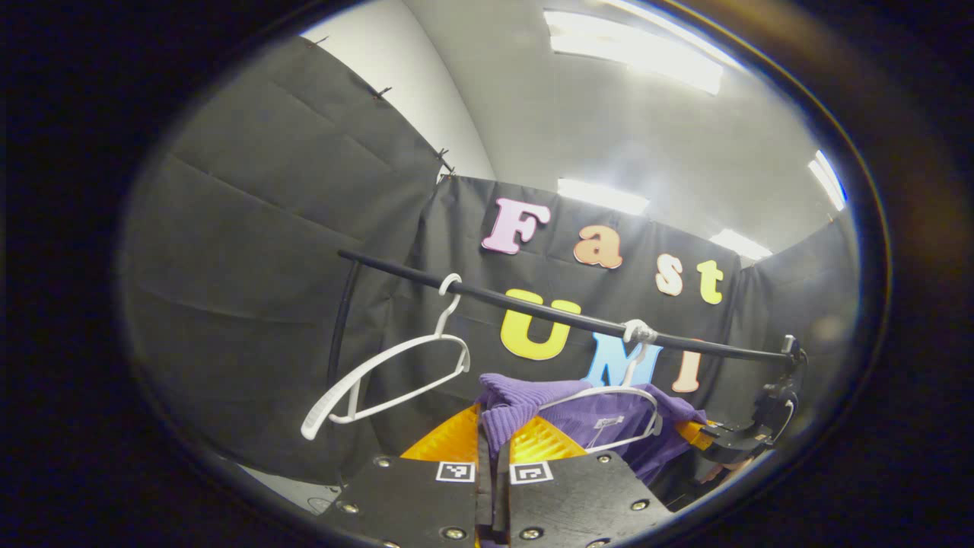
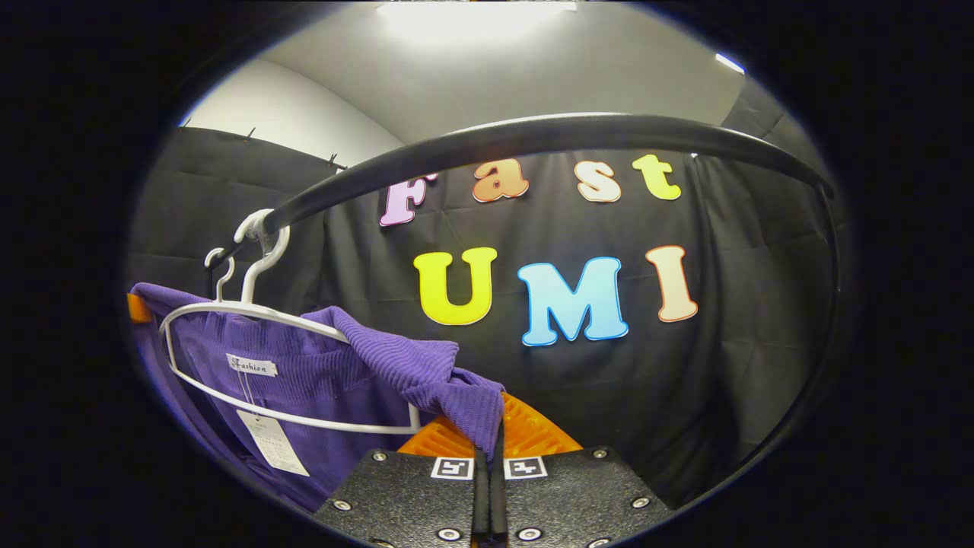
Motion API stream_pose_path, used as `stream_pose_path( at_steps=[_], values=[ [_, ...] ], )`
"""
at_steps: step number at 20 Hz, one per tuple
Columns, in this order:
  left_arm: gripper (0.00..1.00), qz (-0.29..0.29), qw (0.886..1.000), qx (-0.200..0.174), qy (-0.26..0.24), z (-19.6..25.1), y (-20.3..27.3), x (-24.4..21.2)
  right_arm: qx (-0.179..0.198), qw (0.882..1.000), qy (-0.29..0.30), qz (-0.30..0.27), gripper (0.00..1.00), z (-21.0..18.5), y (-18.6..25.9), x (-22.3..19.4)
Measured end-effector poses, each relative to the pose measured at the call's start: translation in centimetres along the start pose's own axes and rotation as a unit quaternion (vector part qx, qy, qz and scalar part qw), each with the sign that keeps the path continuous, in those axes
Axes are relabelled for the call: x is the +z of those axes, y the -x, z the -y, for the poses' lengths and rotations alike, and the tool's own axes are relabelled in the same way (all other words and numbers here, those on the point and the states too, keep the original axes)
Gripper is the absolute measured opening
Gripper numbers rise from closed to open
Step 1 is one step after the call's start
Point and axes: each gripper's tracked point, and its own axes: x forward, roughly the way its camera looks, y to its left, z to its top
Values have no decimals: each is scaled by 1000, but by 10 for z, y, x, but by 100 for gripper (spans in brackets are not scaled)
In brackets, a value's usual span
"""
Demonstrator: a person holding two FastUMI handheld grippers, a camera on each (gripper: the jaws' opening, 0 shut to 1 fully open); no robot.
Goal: Grasp the clothes on the hanger with both hands and then place them into the laundry hamper below.
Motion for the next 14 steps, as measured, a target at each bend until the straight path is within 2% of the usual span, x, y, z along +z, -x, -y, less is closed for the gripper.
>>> stream_pose_path(
  at_steps=[7, 8, 9, 11, 14],
  values=[
    [2, -6, 1000, 18, -23, -41, -7, 16, -1, 1000, 3, 9, 0, -17, 7, 6],
    [6, -7, 999, 22, -26, -52, -6, 15, -1, 1000, 6, 10, 0, -16, 8, 6],
    [6, -10, 999, 24, -24, -62, -6, 15, -1, 1000, 7, 9, 0, -16, 7, 6],
    [0, -18, 999, 27, -26, -74, -5, 8, -1, 1000, 4, 7, 0, -20, 10, 8],
    [0, -31, 999, 32, -23, -88, -5, -6, -1, 1000, 9, 10, 0, -20, 14, 9]
  ],
)
